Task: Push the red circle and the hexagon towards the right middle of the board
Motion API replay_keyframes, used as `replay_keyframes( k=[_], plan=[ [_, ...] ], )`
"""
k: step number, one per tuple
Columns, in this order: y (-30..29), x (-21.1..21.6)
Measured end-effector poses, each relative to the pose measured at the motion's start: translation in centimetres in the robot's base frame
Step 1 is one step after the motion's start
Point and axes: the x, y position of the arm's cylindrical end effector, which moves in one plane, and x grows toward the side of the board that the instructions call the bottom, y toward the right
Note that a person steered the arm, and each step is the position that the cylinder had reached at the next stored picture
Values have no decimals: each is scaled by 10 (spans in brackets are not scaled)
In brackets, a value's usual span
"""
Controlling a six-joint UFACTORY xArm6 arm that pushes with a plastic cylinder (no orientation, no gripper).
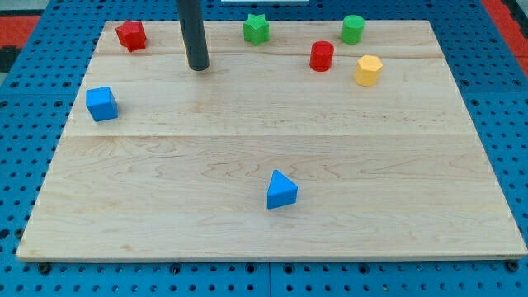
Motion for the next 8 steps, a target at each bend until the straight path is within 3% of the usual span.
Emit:
replay_keyframes(
  k=[2, 3, 4, 6, 7, 8],
  plan=[
    [10, 0],
    [78, 0],
    [118, -26],
    [196, -35],
    [256, -31],
    [269, 10]
  ],
)
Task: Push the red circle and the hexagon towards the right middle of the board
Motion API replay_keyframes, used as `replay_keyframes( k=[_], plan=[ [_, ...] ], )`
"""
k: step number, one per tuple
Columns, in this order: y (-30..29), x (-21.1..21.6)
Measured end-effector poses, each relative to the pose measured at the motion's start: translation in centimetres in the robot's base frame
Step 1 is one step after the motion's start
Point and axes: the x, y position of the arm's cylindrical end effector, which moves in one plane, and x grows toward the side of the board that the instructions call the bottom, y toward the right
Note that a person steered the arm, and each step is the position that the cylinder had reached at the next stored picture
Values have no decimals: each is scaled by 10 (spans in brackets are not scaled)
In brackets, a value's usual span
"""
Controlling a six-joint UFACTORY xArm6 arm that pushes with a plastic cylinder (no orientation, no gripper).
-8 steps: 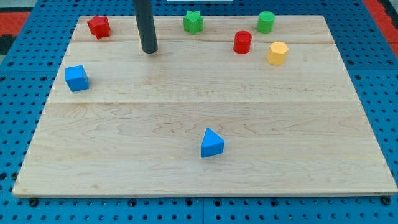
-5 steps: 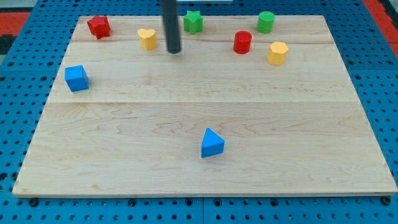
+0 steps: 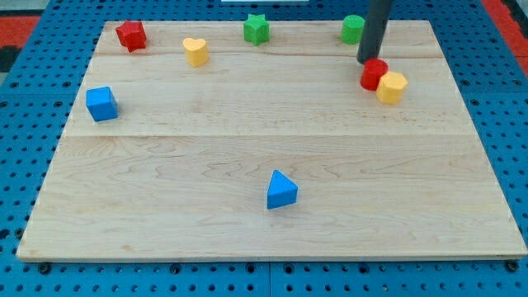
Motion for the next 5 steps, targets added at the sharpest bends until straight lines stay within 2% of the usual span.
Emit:
replay_keyframes(
  k=[1, 2, 3, 5],
  plan=[
    [-2, 35],
    [5, 49],
    [14, 21],
    [43, 93]
  ],
)
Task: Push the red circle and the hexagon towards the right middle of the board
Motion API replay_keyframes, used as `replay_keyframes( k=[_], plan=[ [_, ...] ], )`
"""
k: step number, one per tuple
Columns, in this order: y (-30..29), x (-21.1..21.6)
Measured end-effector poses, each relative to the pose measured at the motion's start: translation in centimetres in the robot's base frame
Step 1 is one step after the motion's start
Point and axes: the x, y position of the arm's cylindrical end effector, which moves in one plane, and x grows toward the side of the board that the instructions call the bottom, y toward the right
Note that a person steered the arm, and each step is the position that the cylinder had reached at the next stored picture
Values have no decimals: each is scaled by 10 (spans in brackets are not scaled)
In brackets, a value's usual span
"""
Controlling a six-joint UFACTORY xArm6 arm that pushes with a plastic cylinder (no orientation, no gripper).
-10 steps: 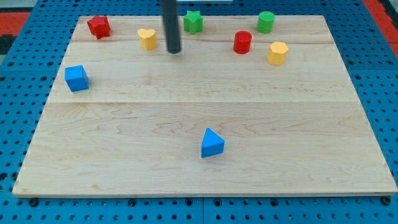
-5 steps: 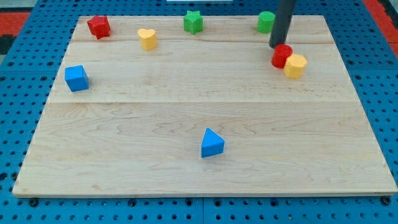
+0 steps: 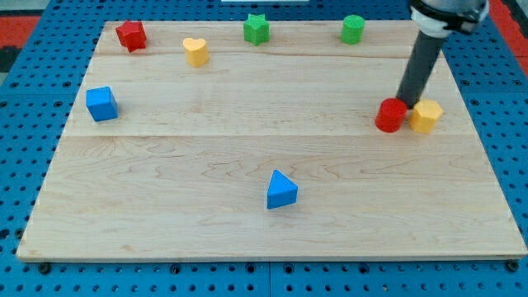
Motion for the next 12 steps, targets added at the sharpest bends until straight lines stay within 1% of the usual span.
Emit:
replay_keyframes(
  k=[1, 2, 3, 4, 5, 9, 10, 12],
  plan=[
    [7, 12],
    [21, -14],
    [52, -13],
    [69, 31],
    [28, 66],
    [29, 66],
    [46, 47],
    [42, 44]
  ],
)
